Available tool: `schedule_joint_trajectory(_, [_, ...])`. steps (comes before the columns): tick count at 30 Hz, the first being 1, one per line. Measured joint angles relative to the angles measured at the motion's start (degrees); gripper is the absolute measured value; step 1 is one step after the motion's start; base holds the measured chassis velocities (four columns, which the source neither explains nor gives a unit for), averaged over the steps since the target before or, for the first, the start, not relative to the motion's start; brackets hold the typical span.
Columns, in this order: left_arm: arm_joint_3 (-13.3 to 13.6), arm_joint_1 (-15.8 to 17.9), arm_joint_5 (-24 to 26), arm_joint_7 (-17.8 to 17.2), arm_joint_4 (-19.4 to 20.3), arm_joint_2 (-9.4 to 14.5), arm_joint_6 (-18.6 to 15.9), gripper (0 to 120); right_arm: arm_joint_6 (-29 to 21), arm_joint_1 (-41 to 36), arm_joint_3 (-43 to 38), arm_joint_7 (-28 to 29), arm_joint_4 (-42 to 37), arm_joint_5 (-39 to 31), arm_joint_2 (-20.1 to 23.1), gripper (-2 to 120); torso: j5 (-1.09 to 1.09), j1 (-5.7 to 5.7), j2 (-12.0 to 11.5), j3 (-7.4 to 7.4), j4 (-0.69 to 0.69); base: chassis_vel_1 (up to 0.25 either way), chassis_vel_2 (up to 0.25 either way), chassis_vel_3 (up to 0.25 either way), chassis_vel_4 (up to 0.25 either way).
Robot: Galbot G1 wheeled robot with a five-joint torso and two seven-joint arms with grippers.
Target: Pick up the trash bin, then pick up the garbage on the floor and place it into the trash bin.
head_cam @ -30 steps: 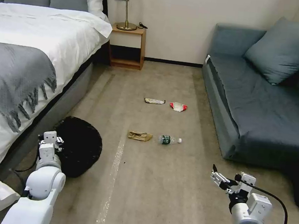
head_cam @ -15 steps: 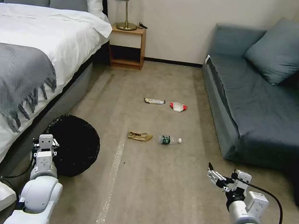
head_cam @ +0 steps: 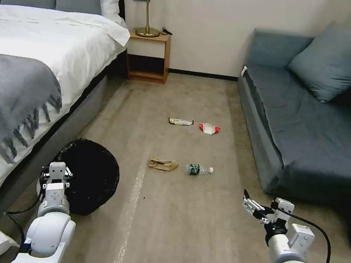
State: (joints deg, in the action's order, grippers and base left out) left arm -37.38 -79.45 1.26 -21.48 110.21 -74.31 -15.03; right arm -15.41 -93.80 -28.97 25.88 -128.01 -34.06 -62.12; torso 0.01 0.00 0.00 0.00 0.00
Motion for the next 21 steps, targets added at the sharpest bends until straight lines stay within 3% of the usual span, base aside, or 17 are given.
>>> schedule_joint_trajectory(21, [0.21, 1.0, -0.1, 0.59, -1.54, 0.55, 0.27, 5, 0.02, 0.7, 0.51, -0.33, 1.54, 0.35, -1.49, 100, -0.01, 0.0, 0.0, 0.0, -0.01, -0.119, 0.127, 0.128, -0.128])
